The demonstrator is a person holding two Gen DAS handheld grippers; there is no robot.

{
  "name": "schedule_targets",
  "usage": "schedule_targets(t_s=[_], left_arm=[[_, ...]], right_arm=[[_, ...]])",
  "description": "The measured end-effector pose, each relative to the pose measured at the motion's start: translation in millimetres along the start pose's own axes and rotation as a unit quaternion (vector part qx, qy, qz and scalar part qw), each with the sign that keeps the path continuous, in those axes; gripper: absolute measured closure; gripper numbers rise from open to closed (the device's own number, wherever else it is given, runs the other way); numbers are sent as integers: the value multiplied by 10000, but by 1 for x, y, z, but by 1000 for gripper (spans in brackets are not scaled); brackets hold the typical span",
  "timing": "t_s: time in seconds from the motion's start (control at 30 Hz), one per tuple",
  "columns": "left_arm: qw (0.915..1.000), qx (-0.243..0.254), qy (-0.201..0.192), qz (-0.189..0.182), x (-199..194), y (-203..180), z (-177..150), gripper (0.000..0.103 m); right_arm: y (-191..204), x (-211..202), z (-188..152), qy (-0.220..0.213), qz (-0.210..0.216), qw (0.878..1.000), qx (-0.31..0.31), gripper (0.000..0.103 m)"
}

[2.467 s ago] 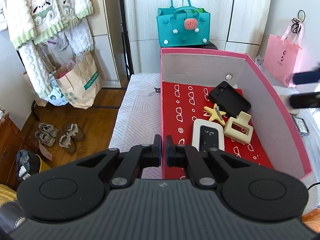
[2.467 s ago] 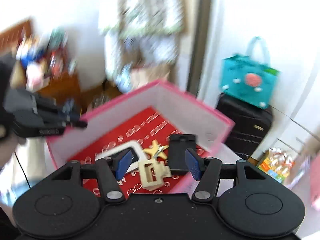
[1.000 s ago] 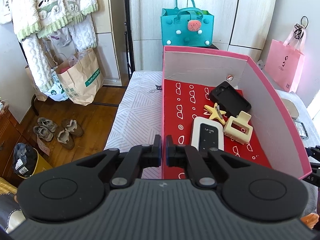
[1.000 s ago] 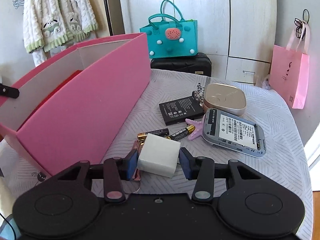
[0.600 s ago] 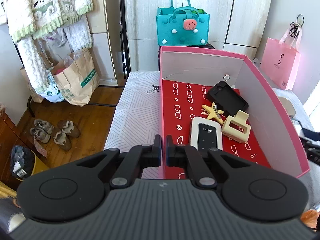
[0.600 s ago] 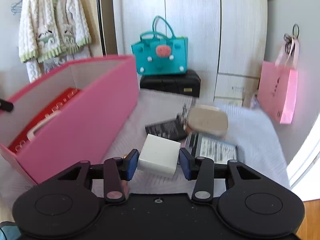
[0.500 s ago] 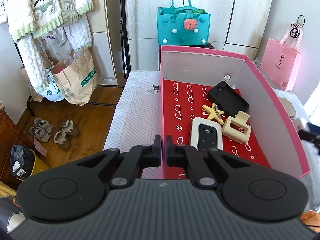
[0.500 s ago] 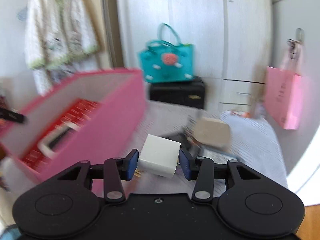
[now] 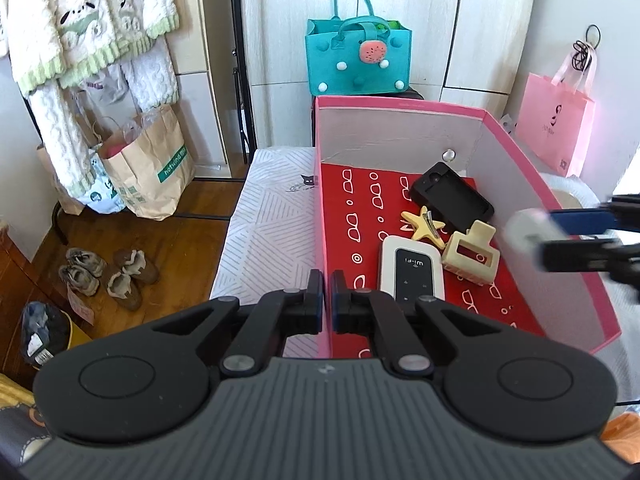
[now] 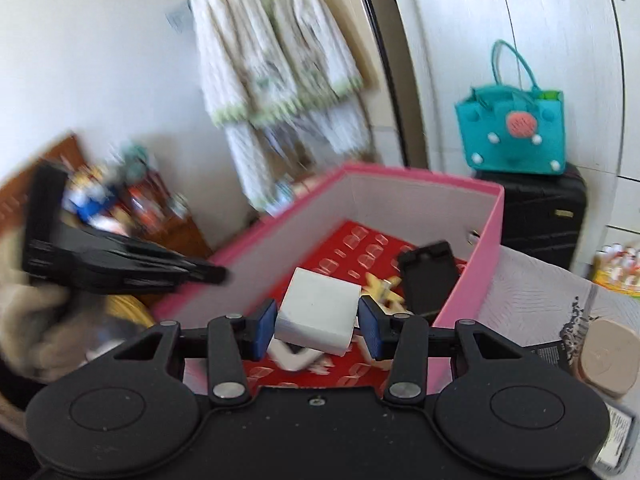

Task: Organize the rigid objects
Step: 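Lift the charger cube with the right tool toward the pink box, then lower the charger cube onto the red lining and open the right tool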

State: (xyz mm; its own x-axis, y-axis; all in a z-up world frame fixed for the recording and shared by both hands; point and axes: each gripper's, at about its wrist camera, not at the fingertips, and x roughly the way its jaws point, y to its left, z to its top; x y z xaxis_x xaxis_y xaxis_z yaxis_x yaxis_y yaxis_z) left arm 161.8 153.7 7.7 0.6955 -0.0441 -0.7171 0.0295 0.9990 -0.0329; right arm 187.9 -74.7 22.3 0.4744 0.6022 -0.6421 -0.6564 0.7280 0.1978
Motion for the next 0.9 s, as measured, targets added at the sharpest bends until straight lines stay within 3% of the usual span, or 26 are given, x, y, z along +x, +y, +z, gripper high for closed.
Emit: schedule_targets(t_s=[0.13, 0.2, 0.33, 0.5, 0.6, 0.67, 0.9], left_arm=[[9999, 172, 13, 5, 0, -3, 1, 100], [9998, 181, 21, -25, 0, -2, 2, 100], [9999, 122, 38, -104, 1, 0, 2, 100], [9999, 161, -5, -53, 1, -3, 0, 100], [9999, 121, -7, -99, 1, -2, 0, 100], [9999, 30, -17, -160, 0, 1, -1, 99], [9999, 85, -50, -110, -1, -1, -1, 100]], right_arm=[[3, 26, 5, 567, 232, 9979, -196, 54], [13, 29, 5, 729, -9, 9958, -560, 53], [12, 31, 9, 1058, 315, 9931, -392, 53], [29, 45, 8, 1401, 79, 9847, -1031, 53], [17, 64, 12, 1921, 287, 9801, -416, 53], [16, 70, 14, 2110, 411, 9760, -347, 53], [18, 80, 21, 2277, -271, 9682, -1000, 59]])
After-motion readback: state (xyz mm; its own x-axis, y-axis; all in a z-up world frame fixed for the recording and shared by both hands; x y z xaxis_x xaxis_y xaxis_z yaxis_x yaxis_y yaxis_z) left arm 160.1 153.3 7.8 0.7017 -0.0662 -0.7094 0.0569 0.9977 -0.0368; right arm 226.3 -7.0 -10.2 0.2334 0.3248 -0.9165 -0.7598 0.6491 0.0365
